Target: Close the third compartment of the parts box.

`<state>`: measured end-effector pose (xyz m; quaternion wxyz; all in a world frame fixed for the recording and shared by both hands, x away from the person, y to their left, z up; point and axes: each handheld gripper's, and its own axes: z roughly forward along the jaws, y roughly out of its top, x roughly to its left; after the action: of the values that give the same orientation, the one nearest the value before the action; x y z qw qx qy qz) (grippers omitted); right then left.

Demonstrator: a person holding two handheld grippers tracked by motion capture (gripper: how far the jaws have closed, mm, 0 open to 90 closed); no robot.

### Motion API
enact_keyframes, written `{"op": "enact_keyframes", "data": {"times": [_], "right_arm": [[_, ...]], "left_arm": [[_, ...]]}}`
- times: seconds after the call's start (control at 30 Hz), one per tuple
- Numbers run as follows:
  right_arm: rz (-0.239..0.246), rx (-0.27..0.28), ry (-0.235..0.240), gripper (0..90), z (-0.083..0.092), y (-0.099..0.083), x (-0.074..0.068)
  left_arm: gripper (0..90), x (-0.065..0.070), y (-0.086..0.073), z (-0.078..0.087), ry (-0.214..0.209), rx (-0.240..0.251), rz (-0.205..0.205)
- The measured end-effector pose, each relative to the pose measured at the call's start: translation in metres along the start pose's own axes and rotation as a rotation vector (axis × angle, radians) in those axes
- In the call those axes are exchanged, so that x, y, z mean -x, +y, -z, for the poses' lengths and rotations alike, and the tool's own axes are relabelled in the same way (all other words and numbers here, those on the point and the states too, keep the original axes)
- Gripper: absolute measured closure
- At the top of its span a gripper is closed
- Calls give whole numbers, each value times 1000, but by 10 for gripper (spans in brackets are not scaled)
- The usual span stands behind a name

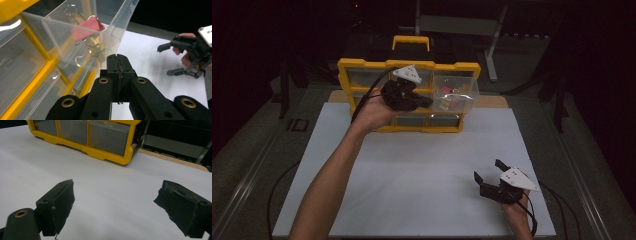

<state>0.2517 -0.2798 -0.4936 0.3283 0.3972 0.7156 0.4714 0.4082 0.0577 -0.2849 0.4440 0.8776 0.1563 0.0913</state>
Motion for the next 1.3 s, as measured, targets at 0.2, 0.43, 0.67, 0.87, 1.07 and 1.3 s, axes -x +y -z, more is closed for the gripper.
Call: {"op": "enact_keyframes", "data": {"times": [0.2,0.43,0.67,0.87,1.07,1.3], "right_arm": [[-1,-1,2,124,1,0,-1],[0,-1,1,124,0,0,-1],[1,-2,1,124,0,0,-1],[4,-3,2,124,0,0,-2],[4,-3,2,124,-1,0,-1],[2,-2,1,124,0,0,-1]], "left_arm": [[900,0,2,-10,3,11,19],[897,0,5,-18,11,8,21],[900,-2,8,-21,39,5,19],[900,-3,11,-23,41,1,16],[900,-3,15,-32,43,-11,13],[900,-5,20,-44,68,-18,24]]}}
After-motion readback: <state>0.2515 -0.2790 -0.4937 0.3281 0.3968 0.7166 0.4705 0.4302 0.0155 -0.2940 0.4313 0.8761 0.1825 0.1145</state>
